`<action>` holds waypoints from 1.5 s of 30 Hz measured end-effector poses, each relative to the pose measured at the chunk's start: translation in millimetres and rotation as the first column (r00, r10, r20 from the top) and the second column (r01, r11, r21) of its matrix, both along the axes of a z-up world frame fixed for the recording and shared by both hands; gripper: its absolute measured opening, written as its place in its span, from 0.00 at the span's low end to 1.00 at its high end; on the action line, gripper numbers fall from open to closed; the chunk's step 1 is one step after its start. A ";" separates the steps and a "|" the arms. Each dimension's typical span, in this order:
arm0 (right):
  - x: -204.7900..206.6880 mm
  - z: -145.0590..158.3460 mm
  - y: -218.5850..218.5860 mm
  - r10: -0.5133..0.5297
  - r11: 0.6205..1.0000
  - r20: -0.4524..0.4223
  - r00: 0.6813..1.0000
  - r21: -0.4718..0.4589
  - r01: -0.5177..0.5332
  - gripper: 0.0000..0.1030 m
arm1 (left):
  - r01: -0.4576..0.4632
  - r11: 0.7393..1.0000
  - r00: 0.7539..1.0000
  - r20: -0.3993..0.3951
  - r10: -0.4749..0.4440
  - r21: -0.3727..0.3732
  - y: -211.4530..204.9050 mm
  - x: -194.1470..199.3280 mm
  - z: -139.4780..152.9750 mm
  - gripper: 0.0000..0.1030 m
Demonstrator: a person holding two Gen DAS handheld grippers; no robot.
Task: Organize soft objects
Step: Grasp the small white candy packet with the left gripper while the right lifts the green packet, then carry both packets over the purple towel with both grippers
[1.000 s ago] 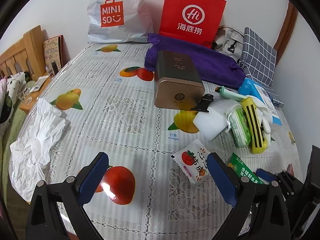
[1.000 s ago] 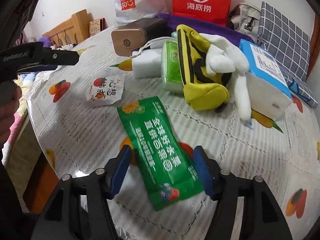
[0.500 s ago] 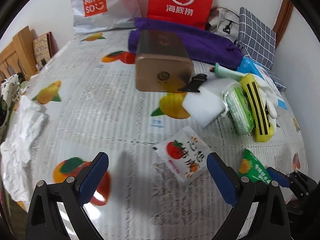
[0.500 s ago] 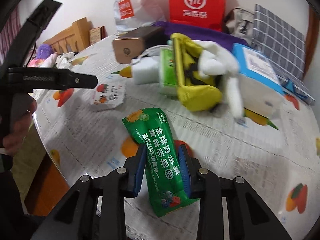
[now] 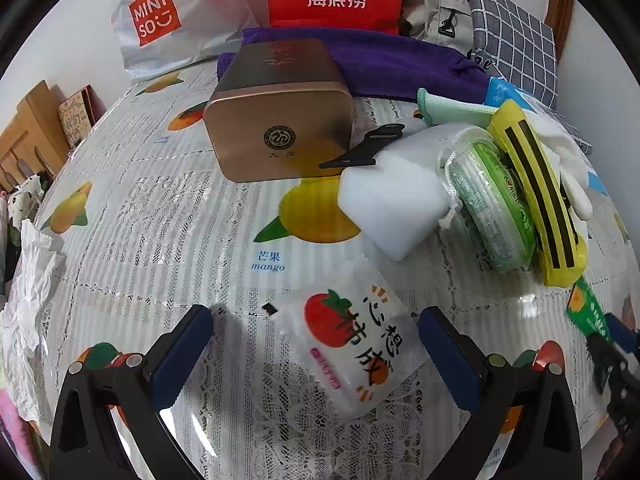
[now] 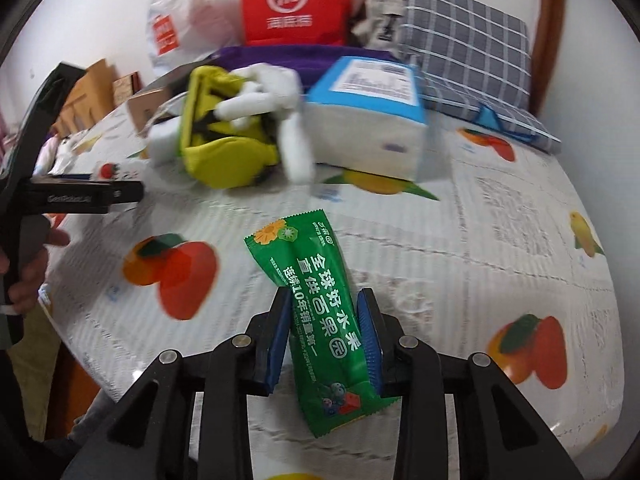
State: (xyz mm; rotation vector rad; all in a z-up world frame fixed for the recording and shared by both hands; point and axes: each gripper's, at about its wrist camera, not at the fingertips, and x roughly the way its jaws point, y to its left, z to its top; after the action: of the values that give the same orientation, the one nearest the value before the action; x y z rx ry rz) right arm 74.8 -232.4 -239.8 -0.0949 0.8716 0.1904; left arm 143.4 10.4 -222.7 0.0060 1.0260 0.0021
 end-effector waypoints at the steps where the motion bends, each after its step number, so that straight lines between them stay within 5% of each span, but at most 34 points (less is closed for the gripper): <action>1: 1.6 -0.3 -3.6 -0.014 1.000 0.005 1.000 0.005 0.014 0.33 | -0.001 1.000 1.000 0.002 0.001 0.003 -0.8 0.0 -0.3 1.00; 5: 9.9 -0.8 -12.1 -0.063 0.997 0.008 0.998 0.032 0.063 0.34 | 0.016 1.000 1.000 0.007 -0.016 0.011 -5.0 -0.2 1.0 0.93; 12: 14.0 0.6 -13.5 -0.087 0.996 0.006 0.996 0.020 0.087 0.33 | 0.117 0.993 0.993 -0.006 -0.117 0.003 -24.3 -2.0 11.5 0.30; 15: 12.8 2.3 -14.7 -0.098 0.995 0.003 0.995 0.024 0.098 0.33 | 0.130 0.989 0.991 -0.035 -0.133 -0.067 -20.9 0.0 13.5 0.06; 23: 3.5 20.4 -16.9 -0.112 0.993 0.039 0.993 0.032 0.111 0.33 | 0.132 0.983 0.989 -0.045 -0.138 -0.130 -6.8 -6.3 22.8 0.04; 45: 28.7 116.3 -14.6 -0.128 0.990 0.158 0.979 0.081 0.117 0.33 | 0.126 0.983 0.987 0.119 -0.110 -0.130 7.9 18.2 115.7 0.04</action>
State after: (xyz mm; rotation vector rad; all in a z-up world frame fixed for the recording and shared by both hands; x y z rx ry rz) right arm 103.5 -247.0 -123.5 0.0106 0.7047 0.0968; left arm 161.5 18.3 -107.0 -0.0584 0.9110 -0.1749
